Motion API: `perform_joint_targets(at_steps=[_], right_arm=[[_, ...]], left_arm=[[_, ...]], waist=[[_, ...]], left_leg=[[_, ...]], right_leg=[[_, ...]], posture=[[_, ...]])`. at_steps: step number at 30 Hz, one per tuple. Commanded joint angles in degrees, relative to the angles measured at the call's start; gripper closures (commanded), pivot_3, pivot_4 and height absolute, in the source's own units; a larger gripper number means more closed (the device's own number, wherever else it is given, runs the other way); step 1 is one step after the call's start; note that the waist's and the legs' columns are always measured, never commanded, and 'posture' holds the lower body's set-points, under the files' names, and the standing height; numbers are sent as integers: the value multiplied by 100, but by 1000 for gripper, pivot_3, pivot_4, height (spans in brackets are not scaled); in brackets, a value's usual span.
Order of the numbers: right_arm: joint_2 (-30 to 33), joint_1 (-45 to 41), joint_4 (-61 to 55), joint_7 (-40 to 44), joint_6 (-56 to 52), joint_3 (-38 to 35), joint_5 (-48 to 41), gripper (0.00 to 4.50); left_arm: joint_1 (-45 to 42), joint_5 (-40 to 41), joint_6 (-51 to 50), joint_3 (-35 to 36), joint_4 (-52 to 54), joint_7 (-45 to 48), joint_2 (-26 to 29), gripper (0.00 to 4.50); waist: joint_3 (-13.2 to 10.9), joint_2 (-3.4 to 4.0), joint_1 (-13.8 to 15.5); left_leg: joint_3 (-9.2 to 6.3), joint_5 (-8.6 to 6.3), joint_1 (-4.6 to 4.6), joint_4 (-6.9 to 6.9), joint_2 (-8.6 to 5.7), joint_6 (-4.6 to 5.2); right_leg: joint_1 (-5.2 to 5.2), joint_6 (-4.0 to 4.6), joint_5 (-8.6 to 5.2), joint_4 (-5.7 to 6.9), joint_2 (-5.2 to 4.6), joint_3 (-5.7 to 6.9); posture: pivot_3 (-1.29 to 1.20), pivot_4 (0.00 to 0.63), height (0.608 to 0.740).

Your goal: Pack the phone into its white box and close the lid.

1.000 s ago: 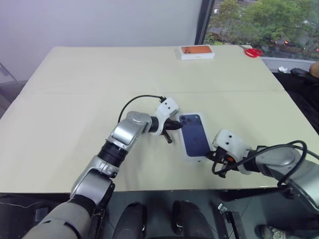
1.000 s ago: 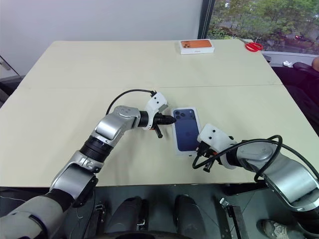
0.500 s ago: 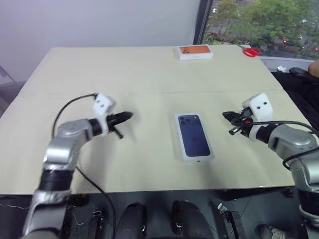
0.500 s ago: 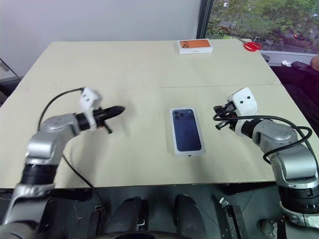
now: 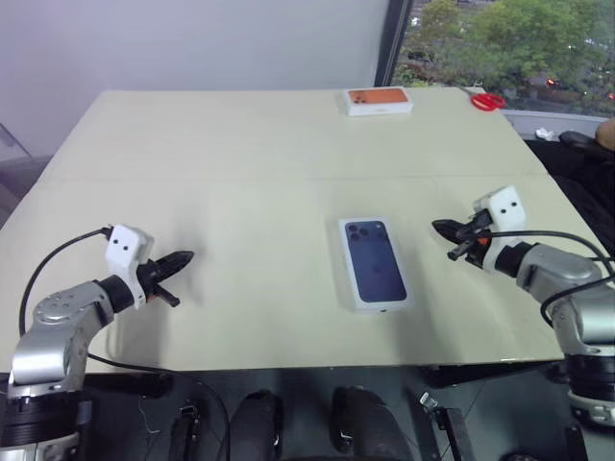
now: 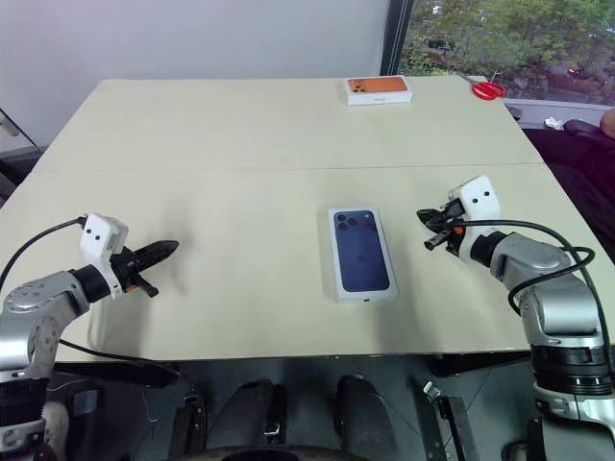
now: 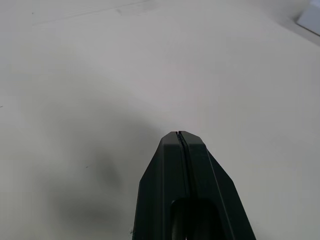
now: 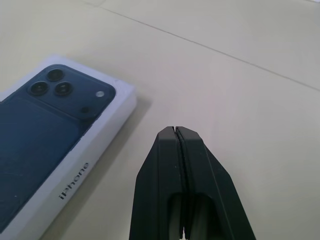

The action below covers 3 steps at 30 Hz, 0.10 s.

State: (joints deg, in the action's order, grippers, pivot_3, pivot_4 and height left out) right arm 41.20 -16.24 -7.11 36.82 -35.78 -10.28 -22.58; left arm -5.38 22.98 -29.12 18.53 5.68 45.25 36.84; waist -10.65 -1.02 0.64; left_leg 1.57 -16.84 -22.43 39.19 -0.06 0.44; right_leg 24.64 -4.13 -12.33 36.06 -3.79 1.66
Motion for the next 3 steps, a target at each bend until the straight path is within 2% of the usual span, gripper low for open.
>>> perform_joint_targets(at_steps=[1, 3], right_arm=[[-31, -12, -320, -5, 70, -129, -62, 4462], [-73, -10, -369, -31, 87, -94, -50, 4462]], left_arm=[[-43, 78, 123, 112, 112, -103, 29, 4500], [-94, 58, 148, 60, 63, -140, 10, 4500]], waist=[[0, 1, 1], [0, 0, 3]], left_leg=[[0, 0, 0, 0, 0, 0], [0, 0, 0, 0, 0, 0]], right_leg=[[0, 0, 0, 0, 0, 0], [0, 0, 0, 0, -1, 0]], posture=[[0, 150, 740], [0, 150, 740]])
